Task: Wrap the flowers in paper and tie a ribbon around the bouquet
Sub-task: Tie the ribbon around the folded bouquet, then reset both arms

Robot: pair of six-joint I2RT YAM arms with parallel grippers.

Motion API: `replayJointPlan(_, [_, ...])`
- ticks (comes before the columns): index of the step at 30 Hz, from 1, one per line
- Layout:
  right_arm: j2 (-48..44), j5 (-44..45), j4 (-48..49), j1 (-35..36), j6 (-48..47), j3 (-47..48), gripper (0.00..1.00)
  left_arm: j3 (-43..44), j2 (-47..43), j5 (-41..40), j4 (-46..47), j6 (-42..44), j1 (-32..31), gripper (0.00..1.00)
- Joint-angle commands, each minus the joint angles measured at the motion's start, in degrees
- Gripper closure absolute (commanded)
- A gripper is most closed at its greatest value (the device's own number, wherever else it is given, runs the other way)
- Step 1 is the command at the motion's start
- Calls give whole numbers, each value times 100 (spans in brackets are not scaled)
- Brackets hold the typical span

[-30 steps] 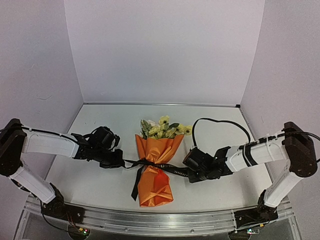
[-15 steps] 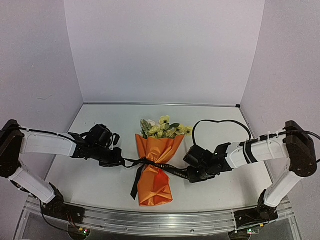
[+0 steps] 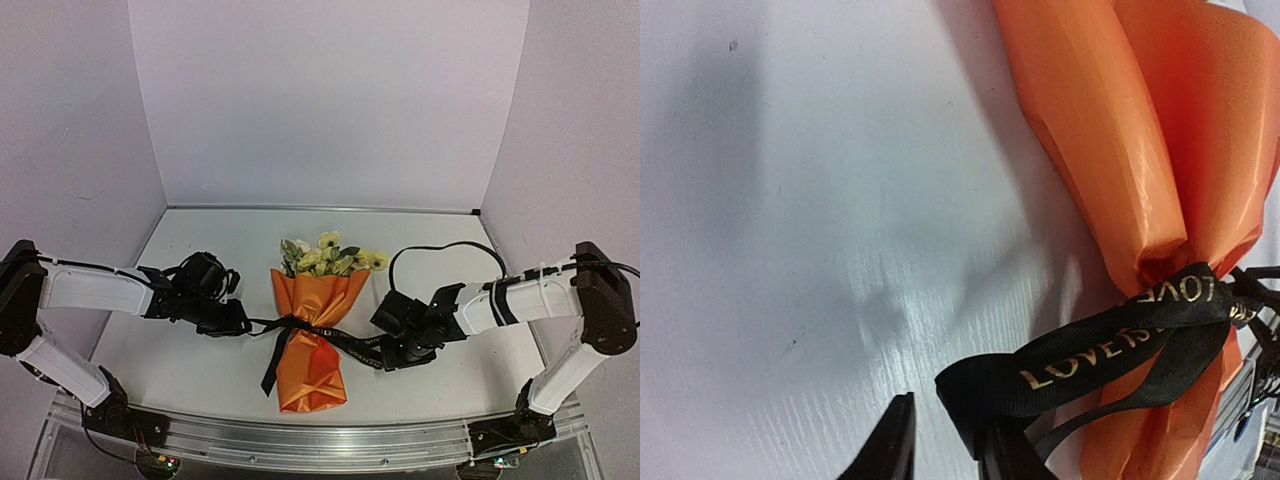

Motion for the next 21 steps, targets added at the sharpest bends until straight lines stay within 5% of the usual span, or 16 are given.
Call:
replayJointPlan(1, [-353,-6,-145,-34,30,161,45,95,-402,-205,20,55,-18,65])
replayJointPlan(10, [-753,87,-70,-36,-29,130,28,162,-1040,-448,-15,105,-19,31])
replayJointPlan(15, [-1390,610,-59,-160,-258,-6,3,240,-1430,-697,142,192,-17,13])
replayJointPlan(17, [-1700,741,-61,-279,-390,-60,2,271,-1515,-907,295,211,-7,1])
replayJointPlan(21, [-2210,1066,-254,-587,-749,-164,2,430,-1687,-1221,554,179,67,0])
